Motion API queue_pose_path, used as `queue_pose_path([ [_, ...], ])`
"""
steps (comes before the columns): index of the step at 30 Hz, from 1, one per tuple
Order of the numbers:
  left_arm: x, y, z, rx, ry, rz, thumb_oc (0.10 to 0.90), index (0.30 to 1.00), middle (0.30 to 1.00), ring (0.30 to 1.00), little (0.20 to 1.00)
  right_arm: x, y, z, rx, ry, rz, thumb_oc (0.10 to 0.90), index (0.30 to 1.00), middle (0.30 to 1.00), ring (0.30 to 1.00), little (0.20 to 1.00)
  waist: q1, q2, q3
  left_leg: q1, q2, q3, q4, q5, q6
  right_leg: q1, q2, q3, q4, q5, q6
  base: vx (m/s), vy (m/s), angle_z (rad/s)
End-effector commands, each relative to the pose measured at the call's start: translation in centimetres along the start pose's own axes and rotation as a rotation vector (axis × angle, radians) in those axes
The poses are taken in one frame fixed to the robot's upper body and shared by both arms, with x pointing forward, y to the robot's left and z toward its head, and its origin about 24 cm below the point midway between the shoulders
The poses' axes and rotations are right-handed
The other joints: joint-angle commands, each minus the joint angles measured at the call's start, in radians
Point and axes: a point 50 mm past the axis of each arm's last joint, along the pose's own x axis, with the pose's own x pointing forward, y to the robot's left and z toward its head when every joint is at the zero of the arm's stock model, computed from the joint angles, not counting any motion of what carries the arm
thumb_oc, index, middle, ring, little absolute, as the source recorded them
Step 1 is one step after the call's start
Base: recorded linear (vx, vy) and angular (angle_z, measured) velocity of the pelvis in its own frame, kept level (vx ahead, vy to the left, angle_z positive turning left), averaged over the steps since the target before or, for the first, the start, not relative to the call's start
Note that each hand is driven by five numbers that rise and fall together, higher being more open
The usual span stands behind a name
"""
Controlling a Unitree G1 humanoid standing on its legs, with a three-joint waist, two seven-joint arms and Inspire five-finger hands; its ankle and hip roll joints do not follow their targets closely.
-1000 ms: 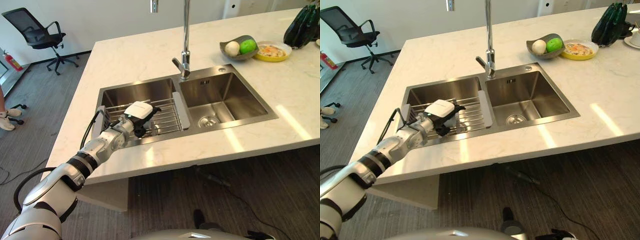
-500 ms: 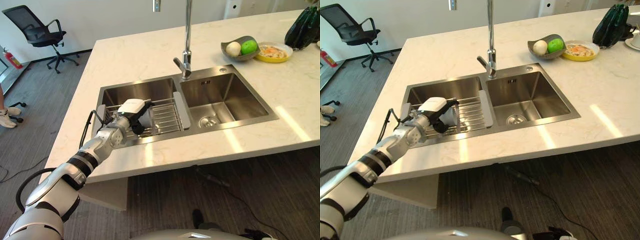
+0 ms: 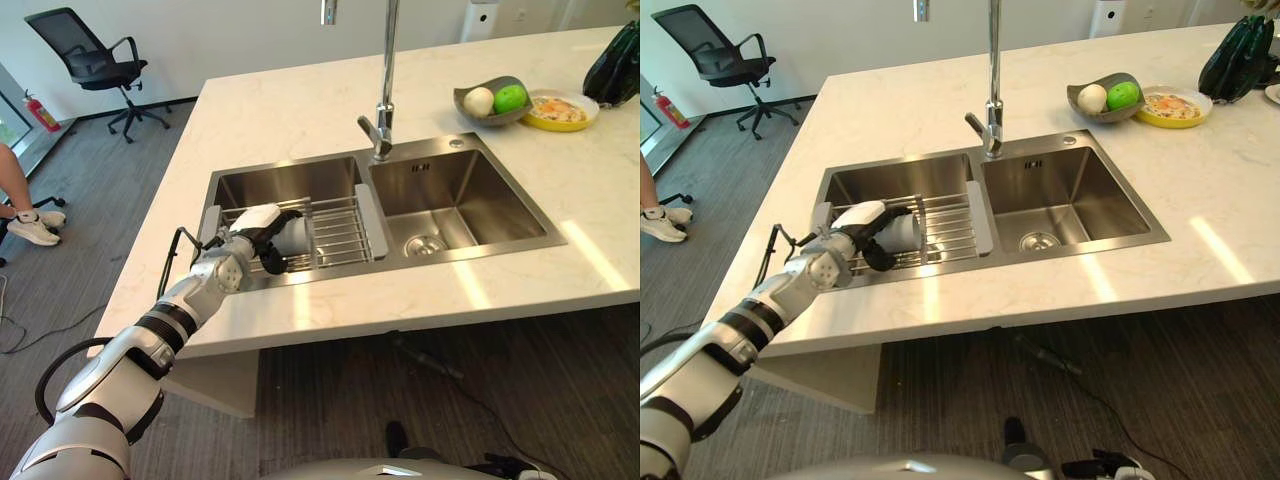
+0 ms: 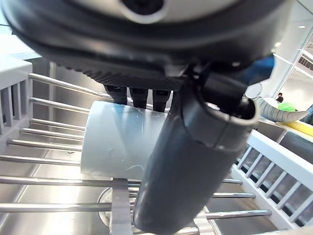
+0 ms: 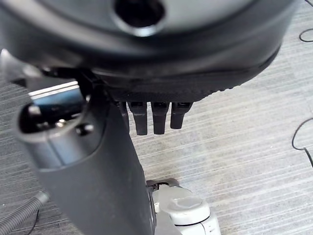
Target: Place the dishes in the dishwasher.
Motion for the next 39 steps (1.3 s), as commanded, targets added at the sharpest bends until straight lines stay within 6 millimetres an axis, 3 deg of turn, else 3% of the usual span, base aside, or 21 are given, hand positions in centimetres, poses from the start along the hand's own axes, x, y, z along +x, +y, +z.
queue_pose_path([
  [1, 1.4, 8.7, 0.7, 0.001, 0.021, 0.261, 0.8, 0.9, 0.9, 0.9, 0.9, 0.0, 0.0, -0.9, -0.037, 0.041, -0.007, 0.8, 0.9, 0.9, 0.9, 0.9, -0.006, -0.053, -0.055, 0.003, -0.021, -0.038, 0.002, -0.021, -0.009, 0.1, -0.066, -0.011, 0.018, -0.093, 0.102, 0.0, 0.0, 0.0],
  [11, 2.2, 7.5, -0.9, -0.006, 0.139, 0.19, 0.8, 0.9, 0.9, 0.9, 0.9, 0.0, -0.1, -0.8, -0.043, 0.043, -0.01, 0.8, 0.9, 0.9, 0.9, 0.9, -0.024, -0.051, -0.048, -0.001, -0.025, -0.023, 0.002, -0.022, -0.008, 0.089, -0.065, 0.001, 0.018, -0.084, 0.104, 0.0, 0.0, 0.0],
  [18, 2.9, 7.3, -0.3, 0.066, 0.152, 0.139, 0.8, 0.9, 0.9, 0.9, 0.9, 0.0, -0.2, -1.0, -0.048, 0.055, -0.01, 0.8, 0.9, 0.9, 0.9, 0.9, -0.031, -0.049, -0.042, -0.003, -0.026, -0.016, 0.002, -0.023, -0.008, 0.082, -0.065, 0.007, 0.018, -0.08, 0.108, 0.0, -0.001, -0.01],
  [19, 3.1, 7.4, 0.1, 0.104, 0.141, 0.128, 0.419, 0.328, 0.328, 0.328, 0.328, 0.0, -0.2, -1.1, -0.05, 0.058, -0.011, 0.8, 0.9, 0.9, 0.9, 0.9, -0.032, -0.048, -0.041, -0.004, -0.025, -0.015, 0.002, -0.023, -0.008, 0.081, -0.065, 0.007, 0.018, -0.081, 0.107, 0.0, -0.007, -0.07],
  [20, 3.2, 7.4, 0.5, 0.12, 0.131, 0.125, 0.4, 0.3, 0.3, 0.3, 0.3, 0.0, -0.2, -1.1, -0.05, 0.058, -0.01, 0.8, 0.9, 0.9, 0.9, 0.9, -0.033, -0.047, -0.04, -0.004, -0.025, -0.015, 0.002, -0.024, -0.008, 0.081, -0.065, 0.007, 0.018, -0.081, 0.107, 0.0, -0.01, -0.06],
  [31, 3.9, 6.4, 2.6, 0.251, 0.065, 0.093, 0.4, 0.3, 0.3, 0.3, 0.3, 0.0, -0.2, -0.4, -0.046, 0.038, -0.012, 0.8, 0.9, 0.9, 0.9, 0.9, -0.035, -0.046, -0.025, -0.009, -0.023, -0.014, 0.002, -0.025, -0.009, 0.076, -0.065, 0.007, 0.018, -0.085, 0.109, 0.0, 0.0, 0.0],
  [34, 3.6, 6.9, 3.7, 0.21, -0.012, 0.149, 0.4, 0.3, 0.3, 0.3, 0.3, 0.0, -0.1, -0.6, -0.043, 0.035, -0.013, 0.8, 0.9, 0.9, 0.9, 0.9, -0.033, -0.047, -0.024, -0.009, -0.024, -0.021, 0.002, -0.027, -0.007, 0.076, -0.063, 0.011, 0.018, -0.087, 0.109, 0.0, 0.0, 0.0],
  [39, 1.4, 8.5, 4.9, 0.099, -0.187, 0.315, 0.4, 0.3, 0.3, 0.3, 0.3, -0.1, 0.0, -1.7, -0.012, 0.038, -0.013, 0.8, 0.9, 0.9, 0.9, 0.9, -0.022, -0.055, -0.031, -0.007, -0.017, -0.039, 0.002, -0.025, -0.011, 0.087, -0.057, 0.005, 0.018, -0.099, 0.101, 0.01, -0.041, -0.01],
])
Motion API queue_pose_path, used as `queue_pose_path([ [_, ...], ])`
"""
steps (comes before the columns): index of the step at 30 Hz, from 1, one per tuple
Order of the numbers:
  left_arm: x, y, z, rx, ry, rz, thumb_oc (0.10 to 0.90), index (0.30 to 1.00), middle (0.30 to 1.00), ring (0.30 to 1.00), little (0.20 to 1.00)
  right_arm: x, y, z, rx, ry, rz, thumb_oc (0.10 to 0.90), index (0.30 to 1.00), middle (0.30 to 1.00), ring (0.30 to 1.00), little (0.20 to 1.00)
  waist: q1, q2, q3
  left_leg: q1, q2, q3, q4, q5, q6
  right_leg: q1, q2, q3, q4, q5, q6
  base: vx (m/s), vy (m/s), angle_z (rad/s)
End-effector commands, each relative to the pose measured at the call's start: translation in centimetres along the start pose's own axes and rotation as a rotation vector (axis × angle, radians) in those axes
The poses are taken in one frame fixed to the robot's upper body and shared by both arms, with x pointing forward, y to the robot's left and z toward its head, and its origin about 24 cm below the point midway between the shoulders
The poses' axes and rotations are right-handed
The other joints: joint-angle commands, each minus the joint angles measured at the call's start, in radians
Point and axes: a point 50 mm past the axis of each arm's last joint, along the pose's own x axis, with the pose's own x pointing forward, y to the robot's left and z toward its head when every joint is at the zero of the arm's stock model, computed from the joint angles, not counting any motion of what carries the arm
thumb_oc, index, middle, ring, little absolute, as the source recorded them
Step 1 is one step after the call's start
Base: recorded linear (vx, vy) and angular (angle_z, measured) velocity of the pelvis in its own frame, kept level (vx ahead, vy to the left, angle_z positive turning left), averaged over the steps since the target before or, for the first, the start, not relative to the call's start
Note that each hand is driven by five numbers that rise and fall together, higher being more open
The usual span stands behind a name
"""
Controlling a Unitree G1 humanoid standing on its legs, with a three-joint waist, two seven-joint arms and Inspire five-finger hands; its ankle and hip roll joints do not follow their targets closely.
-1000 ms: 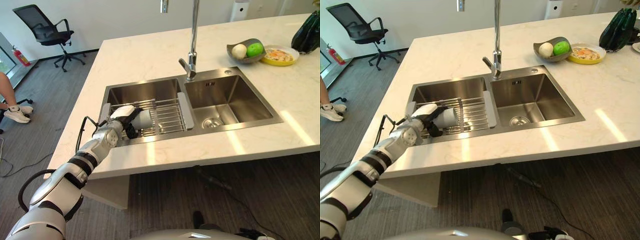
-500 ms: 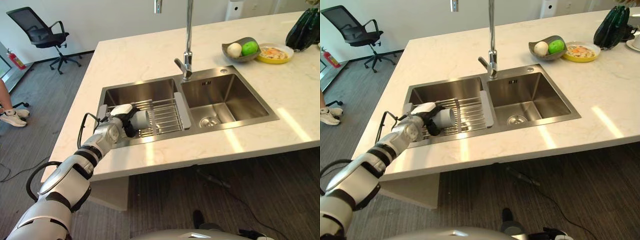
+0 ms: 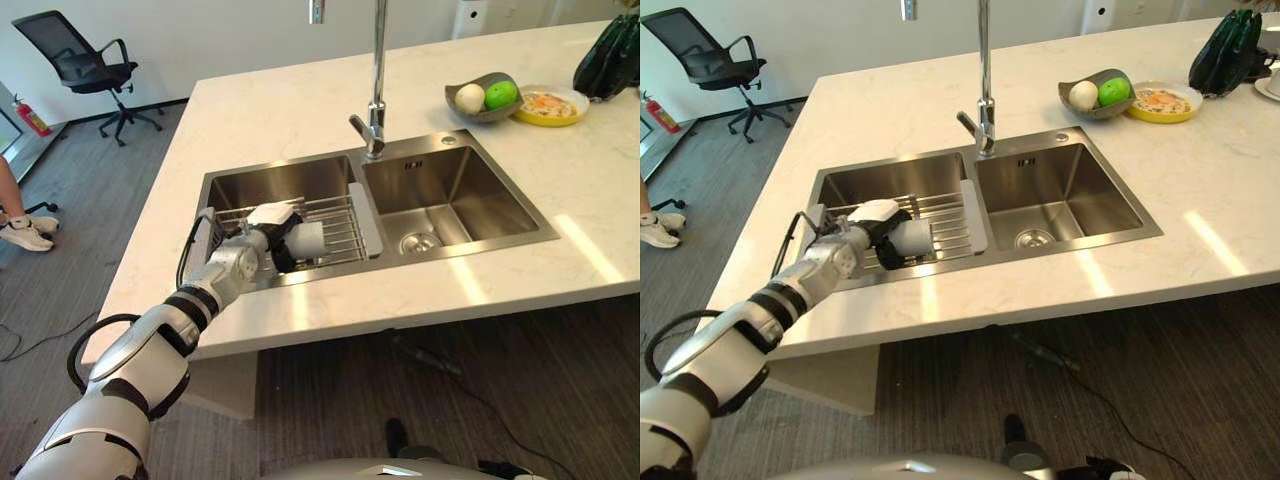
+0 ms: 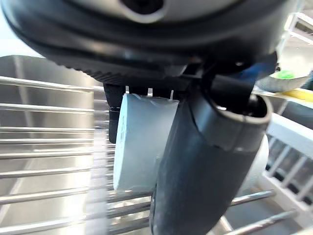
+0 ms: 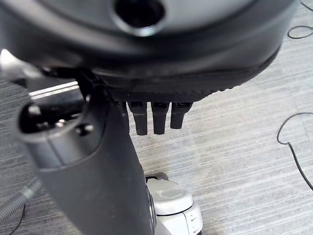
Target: Place the dishes in the dishwasher.
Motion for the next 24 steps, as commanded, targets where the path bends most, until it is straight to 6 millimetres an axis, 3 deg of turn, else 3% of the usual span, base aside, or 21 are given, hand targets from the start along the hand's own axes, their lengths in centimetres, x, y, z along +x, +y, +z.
queue_pose_path([
  [1, -0.4, 9.0, 0.7, 0.0, -0.091, 0.376, 0.4, 0.3, 0.3, 0.3, 0.3, -0.1, -0.7, -1.1, 0.026, 0.015, -0.034, 0.8, 0.9, 0.9, 0.9, 0.9, -0.006, -0.057, -0.033, 0.003, -0.015, -0.054, 0.002, -0.023, -0.013, 0.106, -0.059, -0.013, 0.017, -0.108, 0.104, 0.01, -0.045, 0.07],
  [5, -2.5, 10.7, 0.6, -0.041, -0.141, 0.534, 0.4, 0.3, 0.3, 0.3, 0.3, -0.1, -0.3, -2.0, 0.038, 0.03, -0.029, 0.8, 0.9, 0.9, 0.9, 0.9, 0.011, -0.067, -0.038, -0.004, -0.002, -0.077, 0.002, -0.002, -0.025, 0.112, -0.056, -0.032, 0.017, -0.113, 0.094, -0.01, -0.083, 0.09],
  [7, -6.1, 12.9, 0.0, -0.129, -0.195, 0.734, 0.4, 0.3, 0.3, 0.3, 0.3, -0.1, 0.5, -2.3, 0.042, 0.024, -0.014, 0.8, 0.9, 0.9, 0.9, 0.9, 0.047, -0.076, -0.043, -0.004, 0.021, -0.112, 0.002, 0.016, -0.04, 0.131, -0.042, -0.062, 0.017, -0.132, 0.076, 0.02, -0.202, 0.29],
  [9, -7.8, 13.5, -0.5, -0.184, -0.207, 0.812, 0.4, 0.3, 0.3, 0.3, 0.3, -0.1, 0.9, -2.0, 0.029, 0.007, -0.001, 0.8, 0.9, 0.9, 0.9, 0.9, 0.062, -0.078, -0.045, -0.004, 0.032, -0.129, 0.003, 0.026, -0.048, 0.142, -0.034, -0.076, 0.017, -0.141, 0.067, 0.0, -0.156, 0.51],
  [16, -13.4, 13.9, -2.8, -0.491, -0.263, 1.012, 0.4, 0.3, 0.3, 0.3, 0.3, 0.0, 2.6, -0.3, -0.035, -0.063, 0.061, 0.8, 0.9, 0.9, 0.9, 0.9, 0.119, -0.08, -0.035, -0.048, 0.06, -0.189, 0.078, 0.05, -0.072, 0.171, -0.011, -0.119, 0.017, -0.165, 0.036, -0.01, -0.122, 0.25],
  [18, -14.0, 13.7, -3.1, -0.537, -0.268, 1.039, 0.4, 0.3, 0.3, 0.3, 0.3, 0.0, 2.7, -0.3, -0.045, -0.065, 0.069, 0.8, 0.9, 0.9, 0.9, 0.9, 0.128, -0.081, -0.028, -0.069, 0.061, -0.211, 0.094, 0.065, -0.078, 0.173, -0.01, -0.132, 0.017, -0.168, 0.032, -0.08, -0.123, 0.26],
  [19, -15.2, 13.3, -3.6, -0.635, -0.288, 1.096, 0.4, 0.3, 0.3, 0.3, 0.3, 0.0, 2.7, -0.5, -0.049, -0.068, 0.068, 0.8, 0.9, 0.9, 0.9, 0.9, 0.164, -0.082, -0.005, -0.108, 0.059, -0.258, 0.097, 0.103, -0.09, 0.177, -0.008, -0.17, 0.017, -0.175, 0.024, -0.11, -0.154, 0.21],
  [20, -15.2, 13.3, -3.6, -0.635, -0.288, 1.096, 0.4, 0.3, 0.3, 0.3, 0.3, 0.0, 2.7, -0.5, -0.049, -0.068, 0.068, 0.8, 0.9, 0.9, 0.9, 0.9, 0.164, -0.082, -0.005, -0.108, 0.059, -0.258, 0.097, 0.103, -0.09, 0.177, -0.008, -0.17, 0.017, -0.175, 0.024, -0.17, -0.16, 0.31],
  [22, -16.3, 12.5, -4.1, -0.741, -0.3, 1.154, 0.4, 0.3, 0.3, 0.3, 0.3, -0.1, 1.7, -1.0, -0.043, -0.061, 0.038, 0.8, 0.9, 0.9, 0.9, 0.9, 0.195, -0.064, 0.028, -0.184, 0.06, -0.316, 0.073, 0.185, -0.126, 0.177, -0.018, -0.279, 0.017, -0.195, 0.021, -0.2, -0.064, 1.46],
  [24, -16.8, 11.6, -4.8, -0.826, -0.285, 1.198, 0.4, 0.3, 0.3, 0.3, 0.3, -0.1, 0.5, -1.0, -0.053, -0.062, -0.003, 0.8, 0.9, 0.9, 0.9, 0.9, 0.193, -0.052, 0.044, -0.264, 0.063, -0.264, 0.056, 0.255, -0.142, 0.166, -0.049, -0.37, 0.017, -0.205, 0.032, -0.23, 0.041, 2.31],
])
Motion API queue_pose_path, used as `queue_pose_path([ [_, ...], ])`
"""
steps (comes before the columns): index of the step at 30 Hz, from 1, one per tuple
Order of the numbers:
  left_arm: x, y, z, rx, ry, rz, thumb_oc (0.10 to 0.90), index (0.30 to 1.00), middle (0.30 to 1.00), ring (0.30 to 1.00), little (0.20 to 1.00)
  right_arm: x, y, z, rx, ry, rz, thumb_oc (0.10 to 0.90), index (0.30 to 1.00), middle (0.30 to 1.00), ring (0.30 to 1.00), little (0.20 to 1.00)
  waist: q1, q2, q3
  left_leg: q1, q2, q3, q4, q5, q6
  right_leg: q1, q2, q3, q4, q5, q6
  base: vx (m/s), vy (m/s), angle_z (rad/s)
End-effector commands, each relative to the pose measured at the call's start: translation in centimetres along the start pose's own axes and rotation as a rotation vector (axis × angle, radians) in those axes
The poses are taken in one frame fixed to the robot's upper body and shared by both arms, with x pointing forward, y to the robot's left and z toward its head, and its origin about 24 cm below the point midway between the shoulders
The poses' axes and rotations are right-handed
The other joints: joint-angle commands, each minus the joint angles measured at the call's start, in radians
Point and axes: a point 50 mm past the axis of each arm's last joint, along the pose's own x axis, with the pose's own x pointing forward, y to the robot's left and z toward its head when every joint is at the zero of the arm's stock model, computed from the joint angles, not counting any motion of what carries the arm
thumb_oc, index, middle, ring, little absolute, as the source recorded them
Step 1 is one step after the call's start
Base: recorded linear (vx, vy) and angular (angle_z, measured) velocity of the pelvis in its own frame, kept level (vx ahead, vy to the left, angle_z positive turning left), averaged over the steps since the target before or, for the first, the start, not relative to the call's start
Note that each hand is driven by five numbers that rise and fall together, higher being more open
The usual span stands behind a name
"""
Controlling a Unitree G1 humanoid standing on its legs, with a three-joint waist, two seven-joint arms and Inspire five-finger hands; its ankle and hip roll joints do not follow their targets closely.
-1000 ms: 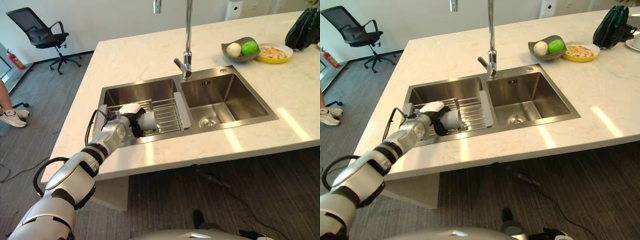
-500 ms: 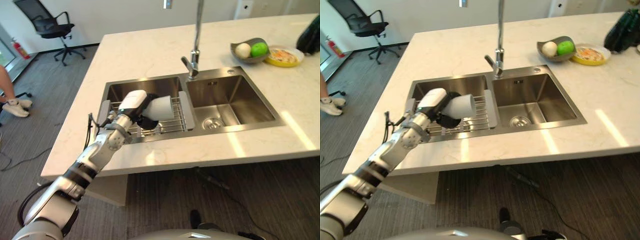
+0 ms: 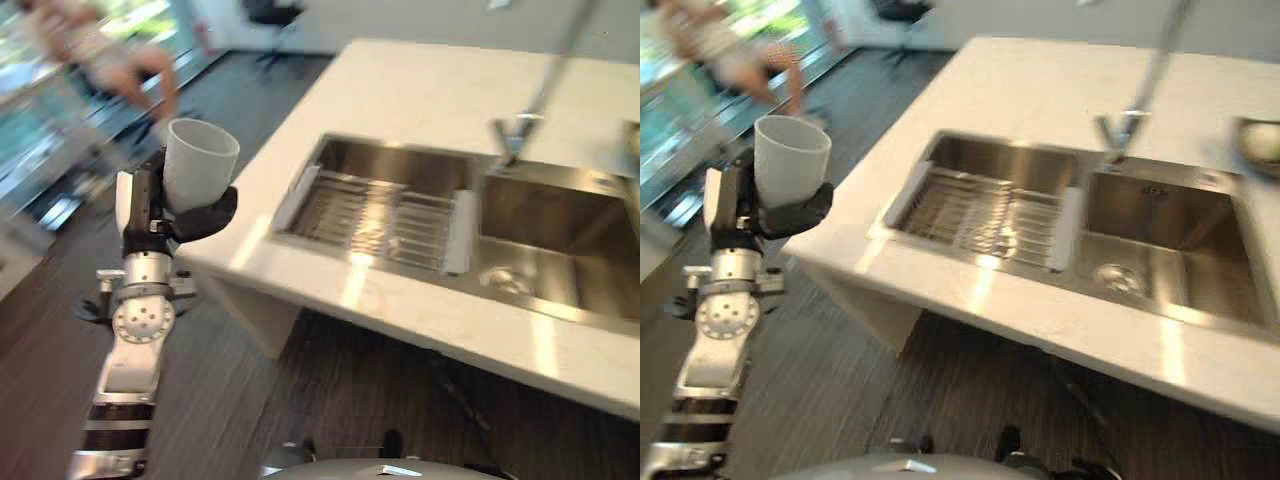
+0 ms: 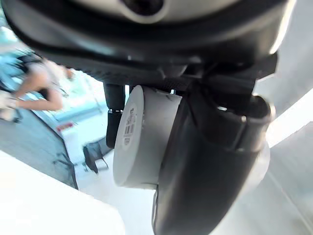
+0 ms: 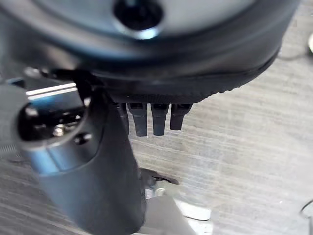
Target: Place the dishes in the dishwasher.
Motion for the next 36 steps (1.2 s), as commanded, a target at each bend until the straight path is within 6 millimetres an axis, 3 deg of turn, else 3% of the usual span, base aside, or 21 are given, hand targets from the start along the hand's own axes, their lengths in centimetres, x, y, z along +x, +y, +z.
queue_pose_path([
  [1, 3.1, 4.8, 6.5, -0.05, -0.347, 0.169, 0.4, 0.3, 0.3, 0.3, 0.3, 0.0, -1.8, 1.9, -0.06, -0.052, -0.06, 0.8, 0.9, 0.9, 0.9, 0.9, -0.014, 0.002, -0.018, -0.121, 0.072, 0.242, 0.013, 0.1, 0.0, 0.088, -0.039, -0.068, 0.014, -0.14, 0.11, -0.24, 0.068, 1.77],
  [2, 2.6, 5.4, 5.8, -0.077, -0.322, 0.2, 0.4, 0.3, 0.3, 0.3, 0.3, 0.0, -2.3, 2.1, -0.054, -0.055, -0.076, 0.8, 0.9, 0.9, 0.9, 0.9, -0.012, -0.001, -0.013, -0.133, 0.099, 0.331, 0.014, 0.103, -0.003, 0.09, -0.055, -0.109, 0.014, -0.14, 0.115, -0.21, 0.036, 1.55],
  [3, 2.1, 5.9, 5.4, -0.089, -0.303, 0.213, 0.4, 0.3, 0.3, 0.3, 0.3, -0.1, -2.7, 2.1, -0.046, -0.055, -0.088, 0.8, 0.9, 0.9, 0.9, 0.9, -0.008, 0.002, -0.011, -0.139, 0.118, 0.366, 0.028, 0.109, -0.006, 0.09, -0.064, -0.122, 0.014, -0.136, 0.115, -0.19, 0.023, 1.65],
  [8, 0.6, 8.6, 3.9, -0.007, -0.239, 0.334, 0.4, 0.3, 0.3, 0.3, 0.3, 0.0, -2.8, 2.7, -0.047, -0.054, -0.082, 0.8, 0.9, 0.9, 0.9, 0.9, 0.014, -0.01, -0.016, -0.059, 0.193, 0.389, 0.085, 0.054, -0.019, 0.095, -0.113, -0.197, 0.014, -0.102, 0.122, -0.14, 0.125, 0.9],
  [11, 0.6, 8.5, 3.9, 0.019, -0.243, 0.331, 0.4, 0.3, 0.3, 0.3, 0.3, 0.0, -2.0, 2.2, -0.03, -0.053, -0.056, 0.8, 0.9, 0.9, 0.9, 0.9, -0.008, -0.024, -0.041, 0.023, 0.269, 0.475, 0.07, 0.034, -0.047, 0.088, -0.145, -0.241, 0.015, -0.084, 0.149, -0.14, 0.282, 0.62],
  [12, 0.5, 8.6, 3.8, 0.051, -0.239, 0.33, 0.4, 0.3, 0.3, 0.3, 0.3, 0.2, 0.5, 2.0, -0.03, -0.06, -0.006, 0.8, 0.9, 0.9, 0.9, 0.9, -0.026, -0.027, -0.049, 0.036, 0.3, 0.55, 0.066, 0.039, -0.056, 0.076, -0.169, -0.269, 0.016, -0.064, 0.161, -0.21, 0.387, 0.8],
  [14, 0.4, 9.0, 4.0, 0.096, -0.251, 0.339, 0.4, 0.3, 0.3, 0.3, 0.3, 0.0, 1.5, 1.9, -0.044, -0.101, 0.035, 0.8, 0.9, 0.9, 0.9, 0.9, -0.047, -0.033, -0.062, 0.061, 0.309, 0.627, 0.036, 0.03, -0.063, 0.051, -0.192, -0.287, 0.019, -0.035, 0.177, -0.2, 0.388, 1.16],
  [16, 0.1, 8.4, 4.2, 0.124, -0.261, 0.306, 0.4, 0.3, 0.3, 0.3, 0.3, -0.2, 0.6, 0.3, -0.031, -0.073, 0.022, 0.8, 0.9, 0.9, 0.9, 0.9, -0.053, -0.038, -0.072, 0.046, 0.296, 0.672, 0.019, -0.014, -0.052, 0.048, -0.23, -0.328, 0.021, 0.003, 0.205, -0.17, 0.499, 0.87],
  [19, 0.4, 7.1, 4.9, 0.112, -0.302, 0.251, 0.4, 0.3, 0.3, 0.3, 0.3, 0.0, 0.9, 0.7, -0.009, -0.061, 0.02, 0.8, 0.9, 0.9, 0.9, 0.9, -0.039, -0.068, -0.067, 0.004, 0.21, 0.595, 0.059, -0.104, -0.007, 0.052, -0.298, -0.323, 0.027, 0.055, 0.237, -0.06, 0.461, 0.76],
  [20, 0.4, 7.1, 4.9, 0.113, -0.302, 0.25, 0.4, 0.3, 0.3, 0.3, 0.3, 0.0, 0.9, 0.7, -0.008, -0.061, 0.02, 0.8, 0.9, 0.9, 0.9, 0.9, -0.041, -0.07, -0.067, 0.001, 0.208, 0.593, 0.061, -0.106, -0.006, 0.053, -0.301, -0.325, 0.027, 0.056, 0.238, 0.04, 0.517, 0.63],
  [21, 0.8, 5.7, 5.8, 0.134, -0.358, 0.186, 0.4, 0.3, 0.3, 0.3, 0.3, 0.0, 1.0, 1.2, 0.08, -0.09, 0.009, 0.8, 0.9, 0.9, 0.9, 0.9, -0.048, -0.107, -0.049, -0.027, 0.135, 0.52, 0.082, -0.165, 0.05, 0.043, -0.359, -0.238, 0.113, 0.069, 0.255, 0.06, 0.387, 0.66],
  [22, 0.8, 5.7, 5.9, 0.134, -0.359, 0.186, 0.4, 0.3, 0.3, 0.3, 0.3, 0.0, 1.0, 1.2, 0.081, -0.09, 0.01, 0.8, 0.9, 0.9, 0.9, 0.9, -0.047, -0.11, -0.049, -0.029, 0.132, 0.52, 0.084, -0.167, 0.052, 0.04, -0.364, -0.237, 0.117, 0.067, 0.257, 0.04, 0.492, 1.2],
  [23, 1.1, 4.8, 6.3, 0.127, -0.389, 0.153, 0.4, 0.3, 0.3, 0.3, 0.3, 0.0, 1.1, 1.7, 0.097, -0.107, 0.016, 0.8, 0.9, 0.9, 0.9, 0.9, -0.07, -0.119, -0.045, -0.042, 0.099, 0.489, 0.082, -0.161, 0.073, 0.022, -0.359, -0.142, 0.135, 0.083, 0.239, 0.16, 0.316, 1.38],
  [24, 1.9, 2.6, 6.8, 0.077, -0.424, 0.075, 0.4, 0.3, 0.3, 0.3, 0.3, 0.1, 1.4, 2.8, 0.123, -0.139, 0.025, 0.8, 0.9, 0.9, 0.9, 0.9, -0.106, -0.127, -0.051, -0.045, 0.039, 0.39, 0.072, -0.16, 0.103, -0.006, -0.291, 0.12, 0.165, 0.054, 0.23, 0.14, 0.314, 1.59],
  [25, 2.0, 2.5, 6.9, 0.076, -0.427, 0.074, 0.4, 0.3, 0.3, 0.3, 0.3, 0.1, 1.4, 2.8, 0.126, -0.14, 0.025, 0.8, 0.9, 0.9, 0.9, 0.9, -0.102, -0.13, -0.052, -0.051, 0.037, 0.393, 0.072, -0.156, 0.105, -0.016, -0.294, 0.125, 0.17, 0.055, 0.229, 0.33, 0.38, 2.65],
  [26, 2.6, -0.1, 6.7, 0.034, -0.421, -0.018, 0.4, 0.3, 0.3, 0.3, 0.3, 0.1, 1.6, 3.4, 0.156, -0.16, 0.039, 0.8, 0.9, 0.9, 0.9, 0.9, -0.14, -0.134, -0.051, -0.053, -0.026, 0.263, 0.058, -0.148, 0.136, -0.024, -0.176, 0.359, 0.199, -0.01, 0.208, 0.2, 0.272, 2.54],
  [28, 2.8, -2.1, 6.6, -0.02, -0.412, -0.099, 0.4, 0.3, 0.3, 0.3, 0.3, 0.0, 2.1, 4.8, 0.134, -0.205, 0.057, 0.8, 0.9, 0.9, 0.9, 0.9, -0.148, -0.137, -0.043, -0.057, -0.076, 0.146, 0.037, -0.127, 0.154, -0.023, -0.072, 0.493, 0.188, -0.085, 0.183, 0.23, 0.238, 2.57],
  [29, 2.8, -2.9, 6.6, -0.035, -0.406, -0.129, 0.4, 0.3, 0.3, 0.3, 0.3, 0.0, 2.3, 5.6, 0.105, -0.232, 0.067, 0.8, 0.9, 0.9, 0.9, 0.9, -0.147, -0.138, -0.045, -0.052, -0.093, 0.104, 0.024, -0.126, 0.161, -0.04, -0.032, 0.542, 0.181, -0.098, 0.168, 0.12, 0.071, 2.13],
  [32, 2.5, -5.1, 6.5, -0.063, -0.399, -0.217, 0.4, 0.3, 0.3, 0.3, 0.3, -0.4, 2.7, 7.6, 0.031, -0.309, 0.083, 0.8, 0.9, 0.9, 0.9, 0.9, -0.138, -0.152, -0.029, -0.025, -0.13, 0.011, 0.033, -0.128, 0.156, -0.062, 0.021, 0.582, 0.176, -0.104, 0.148, 0.19, 0.023, 1.43],
  [34, 2.5, -5.1, 6.6, -0.063, -0.399, -0.218, 0.4, 0.3, 0.3, 0.3, 0.3, -0.4, 2.7, 7.6, 0.032, -0.309, 0.083, 0.8, 0.9, 0.9, 0.9, 0.9, -0.146, -0.153, -0.024, -0.023, -0.133, 0.002, 0.037, -0.129, 0.156, -0.054, 0.018, 0.573, 0.174, -0.106, 0.148, 0.09, -0.04, 1.06],
  [36, 2.1, -6.0, 6.3, -0.088, -0.388, -0.26, 0.4, 0.3, 0.3, 0.3, 0.3, -0.5, 3.1, 8.0, -0.023, -0.325, 0.093, 0.8, 0.9, 0.9, 0.9, 0.9, -0.119, -0.168, -0.022, -0.026, -0.143, -0.038, 0.049, -0.129, 0.14, -0.005, -0.004, 0.498, 0.121, -0.106, 0.128, 0.11, -0.131, 1.47],
])
